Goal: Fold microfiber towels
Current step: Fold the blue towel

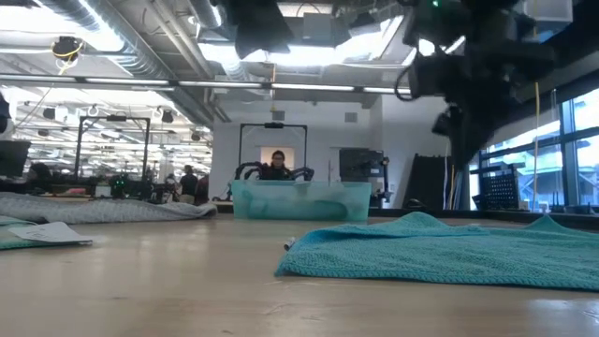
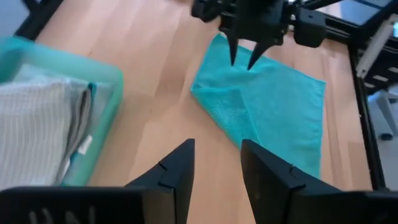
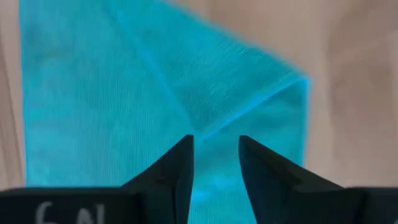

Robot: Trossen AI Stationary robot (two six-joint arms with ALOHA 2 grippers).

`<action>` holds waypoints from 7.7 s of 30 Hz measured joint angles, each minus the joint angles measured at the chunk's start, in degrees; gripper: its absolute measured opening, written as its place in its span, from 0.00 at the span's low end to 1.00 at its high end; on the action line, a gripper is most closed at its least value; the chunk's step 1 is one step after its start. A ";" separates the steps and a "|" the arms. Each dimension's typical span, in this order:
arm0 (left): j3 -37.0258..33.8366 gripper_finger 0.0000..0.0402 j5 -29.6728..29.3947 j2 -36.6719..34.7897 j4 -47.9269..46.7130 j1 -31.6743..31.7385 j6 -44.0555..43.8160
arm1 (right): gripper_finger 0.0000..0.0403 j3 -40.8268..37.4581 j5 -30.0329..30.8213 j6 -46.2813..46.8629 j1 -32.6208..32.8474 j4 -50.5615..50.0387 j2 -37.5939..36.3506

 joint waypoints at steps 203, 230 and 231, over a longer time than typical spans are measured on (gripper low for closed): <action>-0.02 0.30 6.64 -0.02 -11.93 -10.33 2.55 | 0.50 17.94 -1.85 92.92 42.34 2.40 22.23; -0.02 0.30 -5.60 -0.02 -11.45 -20.67 -20.89 | 0.49 -5.18 7.81 94.87 39.85 32.87 16.67; -0.02 0.30 -5.98 -0.02 -11.43 -20.85 -21.15 | 0.48 -5.18 7.37 94.85 39.85 32.60 16.67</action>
